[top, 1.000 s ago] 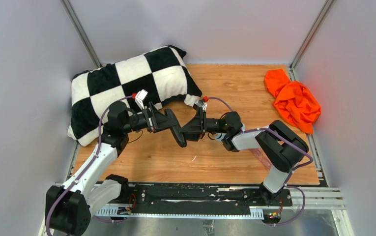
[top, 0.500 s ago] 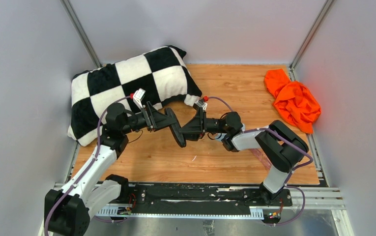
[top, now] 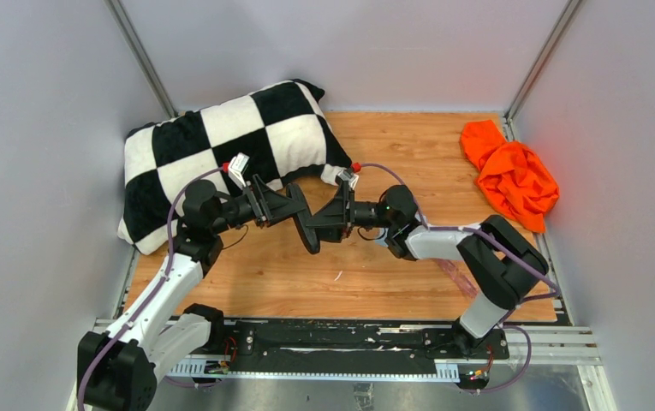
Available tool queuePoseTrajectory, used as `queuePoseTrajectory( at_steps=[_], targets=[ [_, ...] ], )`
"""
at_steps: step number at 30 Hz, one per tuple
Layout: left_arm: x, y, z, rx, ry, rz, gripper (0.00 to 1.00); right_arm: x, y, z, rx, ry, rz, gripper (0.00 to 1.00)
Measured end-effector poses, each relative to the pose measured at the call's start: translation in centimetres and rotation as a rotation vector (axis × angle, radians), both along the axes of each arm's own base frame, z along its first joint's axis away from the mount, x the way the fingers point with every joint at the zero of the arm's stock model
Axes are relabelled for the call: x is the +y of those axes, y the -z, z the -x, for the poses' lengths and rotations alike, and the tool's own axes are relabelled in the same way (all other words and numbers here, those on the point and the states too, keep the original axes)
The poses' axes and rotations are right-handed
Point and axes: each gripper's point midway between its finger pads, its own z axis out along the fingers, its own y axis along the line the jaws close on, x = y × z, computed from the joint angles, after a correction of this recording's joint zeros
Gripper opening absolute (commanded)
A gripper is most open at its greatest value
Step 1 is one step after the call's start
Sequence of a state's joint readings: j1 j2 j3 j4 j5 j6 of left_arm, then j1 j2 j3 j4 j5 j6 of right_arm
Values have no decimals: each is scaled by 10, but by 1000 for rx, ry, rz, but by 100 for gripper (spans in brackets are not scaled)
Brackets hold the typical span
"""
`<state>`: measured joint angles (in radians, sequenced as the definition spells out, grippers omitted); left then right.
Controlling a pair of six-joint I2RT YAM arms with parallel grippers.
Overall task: Organize the sunglasses
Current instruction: Open the sunglasses case.
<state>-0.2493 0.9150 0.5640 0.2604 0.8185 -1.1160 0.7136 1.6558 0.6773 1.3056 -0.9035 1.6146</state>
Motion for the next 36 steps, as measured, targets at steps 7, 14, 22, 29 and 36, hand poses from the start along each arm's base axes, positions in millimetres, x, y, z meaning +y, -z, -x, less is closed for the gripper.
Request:
queuePoseTrajectory(
  at_steps=[7, 14, 22, 29, 36],
  targets=[
    [0, -1, 0, 4, -3, 5, 0, 4, -13, -6, -105, 31, 72, 68],
    [1, 0, -2, 15, -14, 10, 0, 6, -10, -8, -94, 30, 69, 12],
    [6, 1, -4, 18, -53, -1, 0, 8, -7, -13, 14, 2, -78, 0],
    [8, -28, 7, -95, -44, 41, 0, 2, -32, -11, 50, -4, -161, 0],
    [10, -42, 7, -130, -57, 75, 0, 1, -42, -19, 160, 17, -187, 0]
  ],
)
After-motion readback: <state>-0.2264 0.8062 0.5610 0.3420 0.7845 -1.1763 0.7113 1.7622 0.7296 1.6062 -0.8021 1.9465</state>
